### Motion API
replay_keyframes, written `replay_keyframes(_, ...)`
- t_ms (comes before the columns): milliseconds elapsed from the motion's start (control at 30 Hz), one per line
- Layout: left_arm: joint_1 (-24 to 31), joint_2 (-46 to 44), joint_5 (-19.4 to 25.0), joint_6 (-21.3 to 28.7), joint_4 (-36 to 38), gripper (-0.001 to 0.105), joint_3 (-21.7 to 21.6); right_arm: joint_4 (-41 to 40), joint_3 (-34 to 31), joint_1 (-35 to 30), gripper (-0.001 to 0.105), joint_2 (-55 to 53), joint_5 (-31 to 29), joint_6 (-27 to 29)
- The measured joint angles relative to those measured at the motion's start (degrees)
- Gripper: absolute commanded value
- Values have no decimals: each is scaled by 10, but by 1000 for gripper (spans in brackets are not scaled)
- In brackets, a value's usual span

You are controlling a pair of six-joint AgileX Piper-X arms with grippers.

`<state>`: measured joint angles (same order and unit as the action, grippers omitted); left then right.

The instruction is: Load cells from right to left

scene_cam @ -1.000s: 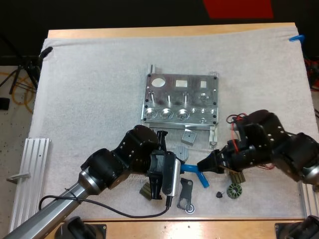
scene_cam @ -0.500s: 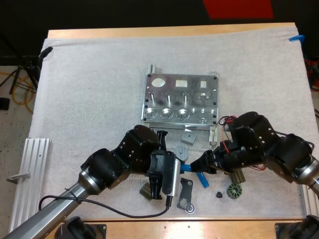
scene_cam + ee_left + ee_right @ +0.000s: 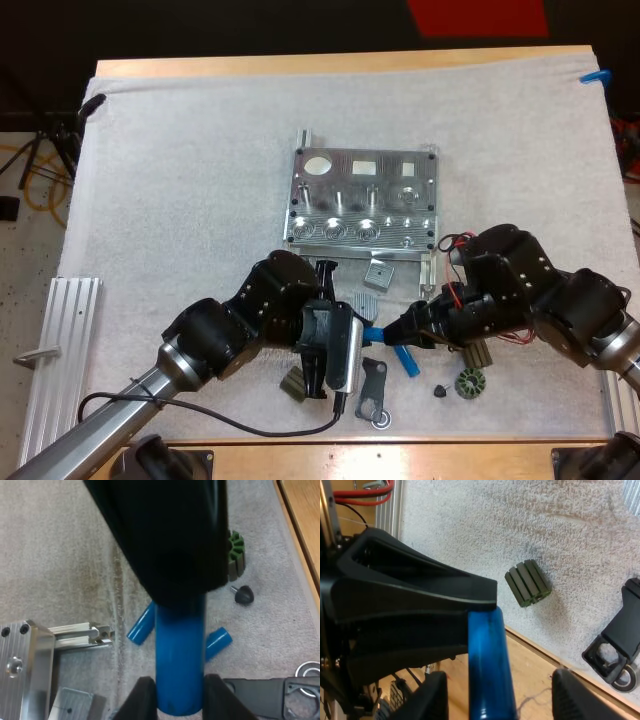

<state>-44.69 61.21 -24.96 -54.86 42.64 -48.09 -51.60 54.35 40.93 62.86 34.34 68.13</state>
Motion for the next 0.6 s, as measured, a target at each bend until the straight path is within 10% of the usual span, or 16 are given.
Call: replay_keyframes(600, 0, 0, -1, 0, 0, 0, 0, 3, 0, 0, 8, 0, -1, -4)
